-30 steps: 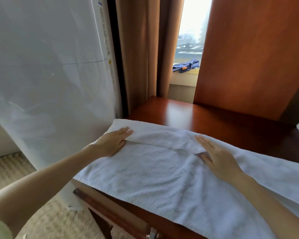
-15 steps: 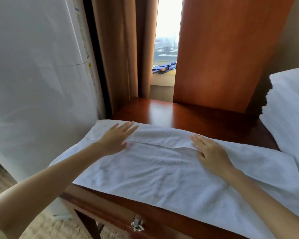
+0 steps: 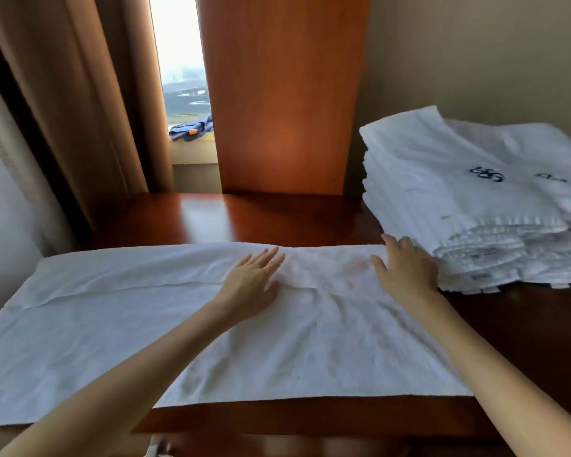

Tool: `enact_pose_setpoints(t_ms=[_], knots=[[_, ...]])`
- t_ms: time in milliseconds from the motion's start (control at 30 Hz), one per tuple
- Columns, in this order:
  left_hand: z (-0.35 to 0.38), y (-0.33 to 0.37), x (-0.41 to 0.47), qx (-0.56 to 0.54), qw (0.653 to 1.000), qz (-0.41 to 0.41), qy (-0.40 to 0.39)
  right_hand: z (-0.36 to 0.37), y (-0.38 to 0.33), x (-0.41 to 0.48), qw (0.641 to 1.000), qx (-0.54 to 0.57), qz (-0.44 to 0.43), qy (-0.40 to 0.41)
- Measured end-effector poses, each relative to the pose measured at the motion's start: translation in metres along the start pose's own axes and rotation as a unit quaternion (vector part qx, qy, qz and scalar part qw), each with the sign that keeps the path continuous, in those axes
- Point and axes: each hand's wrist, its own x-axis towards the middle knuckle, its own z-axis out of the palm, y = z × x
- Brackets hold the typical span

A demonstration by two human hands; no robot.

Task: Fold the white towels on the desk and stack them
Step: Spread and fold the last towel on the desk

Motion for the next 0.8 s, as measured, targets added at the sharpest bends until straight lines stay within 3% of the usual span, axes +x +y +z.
enact_pose_setpoints(t_ms=[100, 300, 467, 633, 800], knots=[[0.005, 0.002, 0.003, -0.017, 1.0, -0.021, 0.004, -0.008, 0.01, 0.013, 0.99, -0.086, 0.058, -0.091], [0.0, 0.007, -0.001, -0.046, 0.997, 0.019, 0.066, 0.003, 0.002, 0.028, 0.977, -0.141, 0.062, -0.145], [-0.004, 0.01, -0.007, -0.049, 0.995, 0.058, 0.061, 0.016, 0.001, 0.025, 0.998, -0.067, 0.003, 0.018], [0.005, 0.006, -0.011, -0.032, 0.997, 0.065, -0.003, 0.019, 0.006, 0.032, 0.998, -0.052, -0.025, 0.034], [0.008, 0.004, -0.015, -0.054, 0.996, 0.075, 0.008, 0.019, 0.014, 0.041, 0.993, 0.044, -0.029, 0.107]])
